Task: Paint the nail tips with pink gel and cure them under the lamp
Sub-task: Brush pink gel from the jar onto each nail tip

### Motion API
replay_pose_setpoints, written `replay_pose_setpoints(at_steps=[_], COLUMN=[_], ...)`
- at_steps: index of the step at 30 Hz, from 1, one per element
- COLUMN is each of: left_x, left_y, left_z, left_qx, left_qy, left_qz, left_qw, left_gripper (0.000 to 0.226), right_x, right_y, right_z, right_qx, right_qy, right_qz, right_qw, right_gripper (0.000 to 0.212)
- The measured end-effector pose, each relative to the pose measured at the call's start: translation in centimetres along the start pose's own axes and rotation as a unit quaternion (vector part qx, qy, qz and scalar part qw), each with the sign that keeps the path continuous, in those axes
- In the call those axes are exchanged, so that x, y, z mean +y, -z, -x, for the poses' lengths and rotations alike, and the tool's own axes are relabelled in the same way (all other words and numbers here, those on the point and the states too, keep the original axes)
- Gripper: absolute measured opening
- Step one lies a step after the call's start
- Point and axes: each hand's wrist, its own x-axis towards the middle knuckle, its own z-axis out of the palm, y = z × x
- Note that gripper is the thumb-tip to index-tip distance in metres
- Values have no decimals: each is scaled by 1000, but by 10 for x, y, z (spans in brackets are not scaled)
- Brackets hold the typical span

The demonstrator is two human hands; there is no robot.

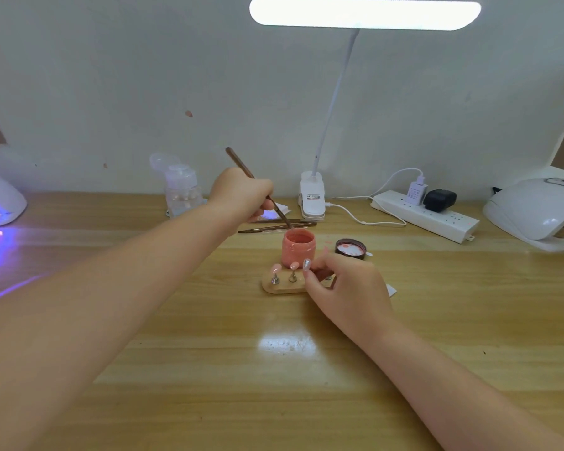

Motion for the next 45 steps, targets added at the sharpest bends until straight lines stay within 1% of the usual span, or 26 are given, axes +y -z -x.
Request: replay_pose_setpoints(at_steps=[6,9,13,18,21,24,29,31,35,38,41,45], left_x=[-13,-15,-18,-24,-25,-30,-36,-36,-34,-37,-40,-39], left_y=[14,10,4,11,10,6,12,13,6,5,9,7], left_z=[-2,-1,1,-2,-1,-1,-4,-4,0,0,-2,0], left_qx=[13,-1,-14,35,11,-17,45,38,-8,11,38,20], left_qy=[25,38,47,52,66,84,80,76,93,96,83,76], left_qz=[54,100,82,101,143,142,140,165,189,169,169,194], left_qw=[998,994,995,993,988,986,986,983,978,981,981,978], left_gripper=[11,10,10,14,11,8,12,14,14,9,10,12], right_x=[-1,-1,-1,0,-1,-1,-2,-2,-3,-3,-4,-4], right_y=[0,0,1,1,1,1,3,3,3,4,3,3], right_z=[0,-1,-1,-1,-1,-1,0,0,1,1,1,1], right_qx=[-3,-8,-15,-16,-18,-14,-12,-11,-9,-9,-8,-4], right_qy=[0,-5,-11,-13,-13,-13,-15,-13,-12,-11,-7,-4], right_qz=[-1,1,-3,1,6,5,7,6,2,1,5,6], right_qw=[1000,1000,1000,1000,1000,1000,1000,1000,1000,1000,1000,1000], right_gripper=[3,3,3,3,3,3,5,6,6,6,6,6])
